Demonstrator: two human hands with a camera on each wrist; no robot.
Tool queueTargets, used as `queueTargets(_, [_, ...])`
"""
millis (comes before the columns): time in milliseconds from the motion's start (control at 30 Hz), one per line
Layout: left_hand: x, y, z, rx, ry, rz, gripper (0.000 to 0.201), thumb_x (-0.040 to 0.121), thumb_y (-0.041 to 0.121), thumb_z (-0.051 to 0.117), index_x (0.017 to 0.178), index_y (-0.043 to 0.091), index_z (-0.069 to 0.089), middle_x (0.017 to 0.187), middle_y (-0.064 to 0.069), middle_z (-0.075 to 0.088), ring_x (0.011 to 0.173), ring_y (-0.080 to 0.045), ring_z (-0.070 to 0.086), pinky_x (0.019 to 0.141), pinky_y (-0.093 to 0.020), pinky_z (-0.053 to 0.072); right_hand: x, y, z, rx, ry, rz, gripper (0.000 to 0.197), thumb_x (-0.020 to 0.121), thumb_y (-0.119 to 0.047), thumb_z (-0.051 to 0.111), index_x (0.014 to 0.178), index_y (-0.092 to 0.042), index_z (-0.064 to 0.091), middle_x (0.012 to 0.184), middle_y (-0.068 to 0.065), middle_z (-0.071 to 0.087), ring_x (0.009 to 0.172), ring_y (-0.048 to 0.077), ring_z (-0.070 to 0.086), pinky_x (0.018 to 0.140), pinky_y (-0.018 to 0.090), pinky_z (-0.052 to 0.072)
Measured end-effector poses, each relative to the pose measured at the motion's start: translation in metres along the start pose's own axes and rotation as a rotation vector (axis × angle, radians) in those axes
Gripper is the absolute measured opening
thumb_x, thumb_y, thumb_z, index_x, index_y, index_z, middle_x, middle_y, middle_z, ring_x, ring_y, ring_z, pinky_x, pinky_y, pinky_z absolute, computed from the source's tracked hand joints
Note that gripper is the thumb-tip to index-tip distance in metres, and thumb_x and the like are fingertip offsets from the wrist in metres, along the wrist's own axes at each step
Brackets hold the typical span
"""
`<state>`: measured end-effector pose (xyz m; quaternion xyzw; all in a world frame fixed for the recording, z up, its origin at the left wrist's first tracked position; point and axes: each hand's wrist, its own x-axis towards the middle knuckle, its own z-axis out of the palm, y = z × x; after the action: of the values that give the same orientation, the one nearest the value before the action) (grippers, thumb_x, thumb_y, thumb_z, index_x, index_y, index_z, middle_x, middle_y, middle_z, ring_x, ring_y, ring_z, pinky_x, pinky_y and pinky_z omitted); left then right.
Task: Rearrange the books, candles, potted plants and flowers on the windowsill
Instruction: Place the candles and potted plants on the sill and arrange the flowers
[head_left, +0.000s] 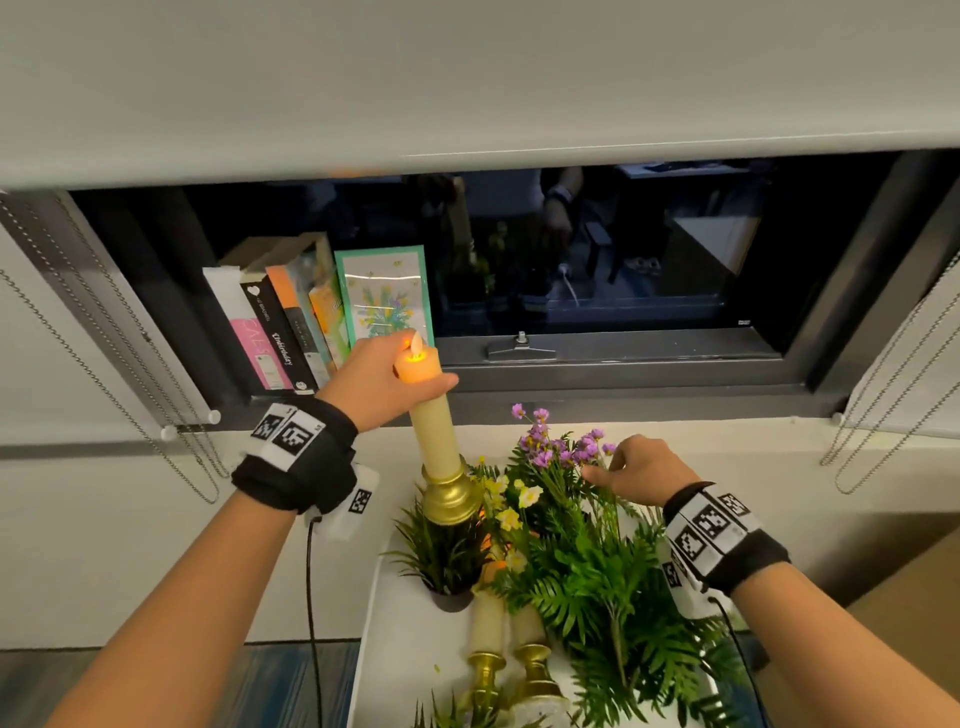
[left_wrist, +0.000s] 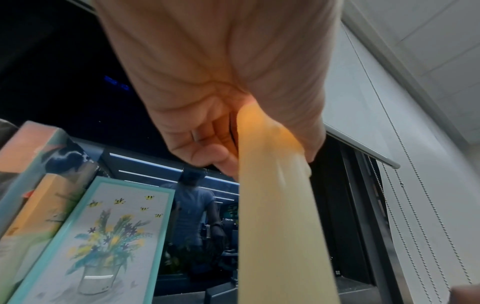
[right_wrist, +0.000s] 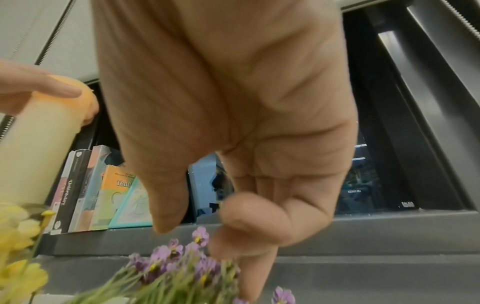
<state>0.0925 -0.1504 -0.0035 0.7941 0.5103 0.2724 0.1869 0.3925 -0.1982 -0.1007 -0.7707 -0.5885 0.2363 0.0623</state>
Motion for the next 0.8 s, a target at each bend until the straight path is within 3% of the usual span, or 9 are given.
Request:
queueTargets(133, [0.013,0.015,0.005,0.014,0.090,0.044,0.032,0.078,0.048,0.069,0.076,0.027,0.046,0.076,0.003,0.052,0.071,-0.015,0.050,0.059,-0.028,0.037,-0.003,-0.010,-0.021,0.014,0.035,-0.100,0.052,0.083,-0.056,0.059,0.104,-0.009,0.062,0.104,0.009,0.066,0.088,0.020,0.058,0.076,0.029,0.045])
queueTargets(233, [0.021,0.027,0.007,0.020,0.132,0.064,0.032,0.078,0.045,0.071,0.077,0.030,0.043,0.074,0.010,0.048,0.068,-0.008,0.046,0.059,-0.025,0.033,-0.002,-0.027,-0.042,0.091,0.072,-0.301,0.048,0.081,-0.056,0.062,0.105,-0.015,0.061,0.099,0.003,0.066,0.092,0.017,0.061,0.080,0.029,0.049])
queueTargets(333, [0.031,0.033,0.008,0.008,0.153,0.089,0.033,0.077,0.046,0.071,0.078,0.021,0.049,0.074,0.004,0.051,0.067,-0.008,0.047,0.058,-0.026,0.035,-0.003,-0.058,-0.063,0.202,0.089,-0.531,0.045,0.081,-0.050,0.066,0.112,-0.018,0.060,0.094,-0.004,0.066,0.086,0.011,0.062,0.075,0.024,0.047])
queueTargets(467, [0.045,0.033,0.009,-0.015,0.125,0.148,0.036,0.077,0.047,0.071,0.086,0.016,0.056,0.081,0.000,0.057,0.074,-0.016,0.054,0.065,-0.034,0.044,0.006,-0.107,-0.078,0.220,0.049,-0.747,0.051,0.078,-0.047,0.070,0.120,-0.023,0.053,0.102,-0.005,0.062,0.070,0.003,0.058,0.067,0.022,0.048])
queueTargets(633, [0.069,0.024,0.000,-0.064,0.081,0.186,0.039,0.072,0.052,0.072,0.089,0.019,0.058,0.083,0.002,0.062,0.078,-0.014,0.059,0.069,-0.032,0.048,0.037,-0.154,-0.083,0.247,0.045,-0.825,0.039,0.075,-0.036,0.075,0.106,-0.018,0.060,0.094,-0.005,0.064,0.083,0.008,0.060,0.074,0.024,0.049])
queueTargets(733, [0.081,0.005,-0.008,-0.114,0.094,0.150,0.040,0.075,0.044,0.073,0.105,0.023,0.058,0.094,0.003,0.064,0.081,-0.013,0.060,0.069,-0.026,0.048,0.054,-0.165,-0.087,0.251,0.115,-0.817,0.028,0.073,-0.033,0.075,0.094,-0.024,0.059,0.080,-0.014,0.060,0.072,-0.001,0.056,0.063,0.014,0.040])
queueTargets(800, [0.086,-0.015,-0.013,-0.119,0.115,0.074,0.046,0.081,0.042,0.068,0.119,0.021,0.055,0.102,0.003,0.060,0.084,-0.010,0.058,0.067,-0.020,0.045,0.066,-0.169,-0.089,0.245,0.175,-0.786,0.029,0.073,-0.034,0.076,0.093,-0.029,0.056,0.079,-0.013,0.060,0.070,0.000,0.056,0.061,0.015,0.041])
